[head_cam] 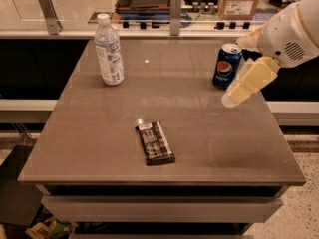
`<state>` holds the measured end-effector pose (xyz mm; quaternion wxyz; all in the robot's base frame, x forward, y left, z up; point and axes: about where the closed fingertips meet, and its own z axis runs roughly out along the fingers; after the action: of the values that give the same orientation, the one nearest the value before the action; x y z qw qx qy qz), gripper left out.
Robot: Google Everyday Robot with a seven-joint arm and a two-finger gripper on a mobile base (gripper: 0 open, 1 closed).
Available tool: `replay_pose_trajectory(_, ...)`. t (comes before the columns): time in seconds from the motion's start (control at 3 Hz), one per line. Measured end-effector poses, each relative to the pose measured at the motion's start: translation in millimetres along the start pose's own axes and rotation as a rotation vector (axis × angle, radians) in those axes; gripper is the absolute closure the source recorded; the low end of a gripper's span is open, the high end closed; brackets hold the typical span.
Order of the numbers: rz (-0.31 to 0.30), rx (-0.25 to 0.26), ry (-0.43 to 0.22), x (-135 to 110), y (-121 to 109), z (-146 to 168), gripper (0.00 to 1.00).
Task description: Move blue plastic bottle near rxbar chocolate
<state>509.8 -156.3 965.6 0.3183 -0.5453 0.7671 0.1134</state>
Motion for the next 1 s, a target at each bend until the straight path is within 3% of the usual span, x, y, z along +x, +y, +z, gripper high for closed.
replay_pose_trajectory(0.33, 0.032, -0.012, -0.106, -20.6, -12.1, 23.9, 0.00)
replay_pose_trajectory(0.67, 0.120, -0.030, -0.146, -65.9, -27.8, 43.5, 0.00)
replay_pose_trajectory(1.0, 0.123, -0.031, -0.152, -67.4, -27.0, 45.0, 0.00)
